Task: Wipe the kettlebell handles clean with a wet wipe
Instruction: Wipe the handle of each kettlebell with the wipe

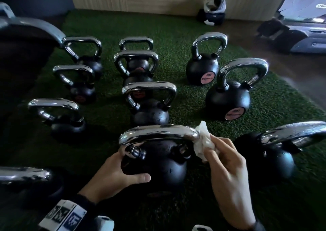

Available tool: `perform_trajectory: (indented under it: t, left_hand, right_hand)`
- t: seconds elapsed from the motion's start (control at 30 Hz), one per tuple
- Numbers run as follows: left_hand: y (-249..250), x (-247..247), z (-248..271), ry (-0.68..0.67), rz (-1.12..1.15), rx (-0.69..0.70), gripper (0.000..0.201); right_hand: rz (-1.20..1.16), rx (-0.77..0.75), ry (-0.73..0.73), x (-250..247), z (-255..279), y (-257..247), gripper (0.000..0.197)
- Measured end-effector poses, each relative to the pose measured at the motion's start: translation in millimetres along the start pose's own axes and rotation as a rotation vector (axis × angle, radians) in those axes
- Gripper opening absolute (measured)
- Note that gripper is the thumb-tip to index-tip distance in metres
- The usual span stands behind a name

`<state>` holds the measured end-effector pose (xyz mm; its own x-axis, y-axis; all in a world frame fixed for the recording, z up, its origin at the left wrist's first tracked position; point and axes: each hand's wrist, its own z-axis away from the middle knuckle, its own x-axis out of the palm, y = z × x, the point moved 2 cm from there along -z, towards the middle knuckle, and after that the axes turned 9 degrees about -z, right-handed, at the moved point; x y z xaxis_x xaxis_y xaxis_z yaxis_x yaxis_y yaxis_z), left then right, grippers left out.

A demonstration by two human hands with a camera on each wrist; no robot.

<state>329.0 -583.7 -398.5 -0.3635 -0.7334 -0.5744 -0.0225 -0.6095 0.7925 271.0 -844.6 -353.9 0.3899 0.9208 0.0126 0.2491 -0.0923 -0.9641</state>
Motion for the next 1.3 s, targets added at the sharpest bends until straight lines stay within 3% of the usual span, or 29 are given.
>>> perform_trajectory:
  t: [0.23, 0.3, 0.4, 0.47, 0.53, 0.6, 0.7, 0.83, 0.9, 0.97, 1.07, 1.13, 1.2, 1.3]
  left_hand:
    - [4, -2, 3, 0.019, -0.022, -0.007, 0.086]
    - [8, -5, 7, 0.027, -0.100, -0.116, 0.075]
    - [23, -10, 19, -0.019, -0.428, -0.300, 0.058]
    - [36, -14, 28, -0.030, -0.522, -0.298, 0.038]
    - [45, -14, 32, -0.092, -0.350, -0.217, 0.028]
    - [52, -9, 31, -0.183, 0.046, -0.168, 0.030]
    - [61, 1, 28, -0.249, 0.489, -0.180, 0.038]
    - [67, 12, 30, -0.320, 0.738, -0.139, 0.028]
    - [68, 16, 30, -0.322, 0.807, -0.129, 0.030]
    - [71, 20, 29, -0.261, 0.849, -0.128, 0.030]
    - [79, 17, 30, -0.143, 0.879, -0.088, 0.032]
    - [87, 8, 34, -0.050, 0.800, 0.037, 0.026]
    - [97, -6, 41, 0.109, 0.576, 0.225, 0.023]
    - [107, -26, 48, 0.515, 0.090, 0.466, 0.026]
  right_hand:
    - [0.027, 0.234, -0.051, 5, 10, 48, 0.024]
    - [0.097, 0.226, -0.059, 2, 10, 50, 0.022]
    - [0.306, 0.213, -0.064, -9, 12, 42, 0.008]
    - [0.375, 0.217, -0.104, -14, 17, 30, 0.010]
    - [0.339, 0.233, -0.217, -10, 19, 15, 0.022]
    - [0.291, 0.219, -0.345, -1, 18, -1, 0.027]
    - [0.296, 0.069, -0.434, 15, 10, -19, 0.028]
    - [0.253, -0.100, -0.385, 31, 5, -30, 0.012]
    - [0.274, -0.160, -0.275, 32, 5, -31, 0.020]
    - [0.298, -0.181, -0.209, 34, 6, -32, 0.031]
    - [0.248, -0.163, -0.320, 30, 10, -29, 0.034]
    - [0.156, -0.130, -0.354, 17, 10, -23, 0.031]
    - [0.055, -0.089, -0.208, -1, 7, -8, 0.031]
    - [-0.061, 0.066, -0.048, -10, 1, 26, 0.037]
